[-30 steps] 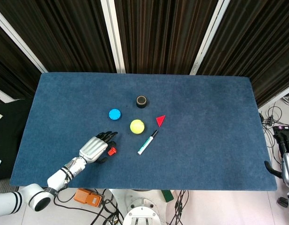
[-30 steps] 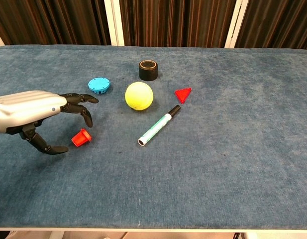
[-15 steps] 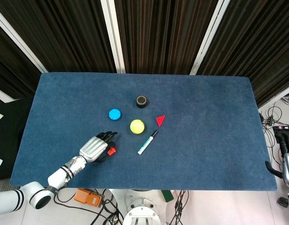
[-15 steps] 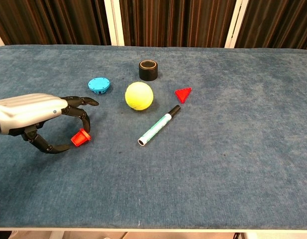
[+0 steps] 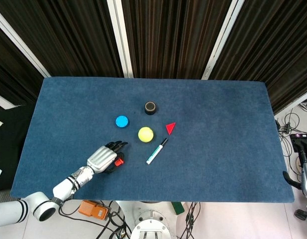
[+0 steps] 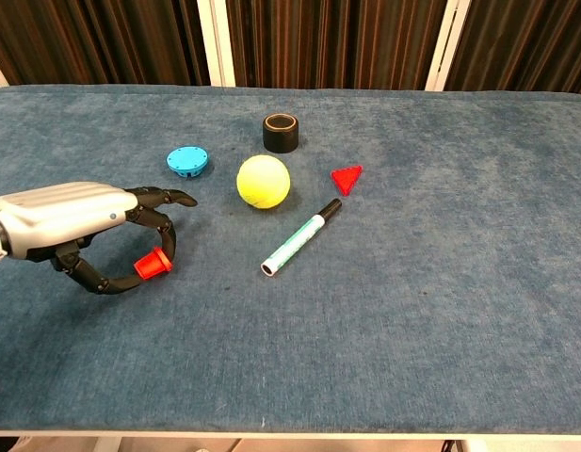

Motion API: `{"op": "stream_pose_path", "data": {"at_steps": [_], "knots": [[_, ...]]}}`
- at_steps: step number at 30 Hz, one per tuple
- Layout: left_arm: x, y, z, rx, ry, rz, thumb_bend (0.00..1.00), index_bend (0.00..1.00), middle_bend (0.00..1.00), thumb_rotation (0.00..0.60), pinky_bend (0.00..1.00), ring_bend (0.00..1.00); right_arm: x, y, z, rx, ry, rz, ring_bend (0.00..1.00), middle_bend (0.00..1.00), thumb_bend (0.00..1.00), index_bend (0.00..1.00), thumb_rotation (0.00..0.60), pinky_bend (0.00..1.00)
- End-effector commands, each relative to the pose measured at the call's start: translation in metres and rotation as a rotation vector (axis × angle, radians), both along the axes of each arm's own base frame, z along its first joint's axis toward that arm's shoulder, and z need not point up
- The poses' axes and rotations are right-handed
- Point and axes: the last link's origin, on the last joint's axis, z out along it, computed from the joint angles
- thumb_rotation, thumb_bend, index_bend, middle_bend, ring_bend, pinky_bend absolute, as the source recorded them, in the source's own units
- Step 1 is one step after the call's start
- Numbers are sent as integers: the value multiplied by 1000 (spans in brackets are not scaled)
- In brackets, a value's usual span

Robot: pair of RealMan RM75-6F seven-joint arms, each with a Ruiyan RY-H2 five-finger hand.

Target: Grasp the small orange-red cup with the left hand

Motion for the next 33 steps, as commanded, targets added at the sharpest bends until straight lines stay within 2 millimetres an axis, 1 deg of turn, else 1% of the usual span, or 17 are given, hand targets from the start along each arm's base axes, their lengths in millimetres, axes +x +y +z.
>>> {"op": "stream_pose_path", "data": {"at_steps": [1, 8, 11, 15, 17, 20, 21, 23, 27, 30, 33], "knots": [[0, 1, 0, 2, -1, 1, 413, 442, 42, 600, 162, 0, 0, 0, 0, -1, 0, 0, 59, 135, 403, 179, 600, 0], [1, 3, 4, 12, -5, 5, 421, 447, 42, 600, 164, 0, 0, 0, 0, -1, 0, 1, 59, 135, 403, 179, 600, 0], [6, 2, 11, 27, -17, -12, 422, 447, 42, 600, 164, 0, 0, 0, 0, -1, -1, 2, 59, 135, 403, 180, 600, 0], [17, 1, 28, 38, -50, -27, 422, 447, 42, 600, 172, 0, 1, 0, 0, -2, -4, 3, 59, 135, 403, 179, 600, 0], [26, -2, 42, 2, -103, 2, 422, 447, 42, 600, 177, 0, 1, 1, 0, 1, -4, 4, 59, 135, 403, 179, 600, 0], [44, -5, 69, -95, -227, 78, 424, 447, 42, 600, 178, 0, 1, 1, 0, 3, -5, 8, 59, 135, 403, 179, 600, 0], [52, -7, 80, -146, -289, 111, 424, 447, 42, 600, 178, 0, 2, 1, 0, 3, -6, 10, 59, 135, 403, 179, 600, 0], [62, -9, 99, -215, -363, 146, 424, 447, 42, 600, 178, 0, 2, 2, 0, 1, -7, 12, 59, 135, 403, 179, 600, 0], [77, -13, 140, -273, -417, 108, 424, 447, 42, 600, 178, 0, 2, 1, -1, 2, -9, 14, 59, 135, 403, 179, 600, 0], [88, -14, 162, -285, -456, 93, 424, 447, 43, 600, 178, 0, 2, 0, -2, 7, -11, 16, 59, 135, 402, 179, 600, 0], [97, -13, 178, -298, -492, 93, 424, 447, 42, 600, 178, 0, 3, -1, -3, 11, -14, 18, 59, 135, 403, 178, 600, 0]]}}
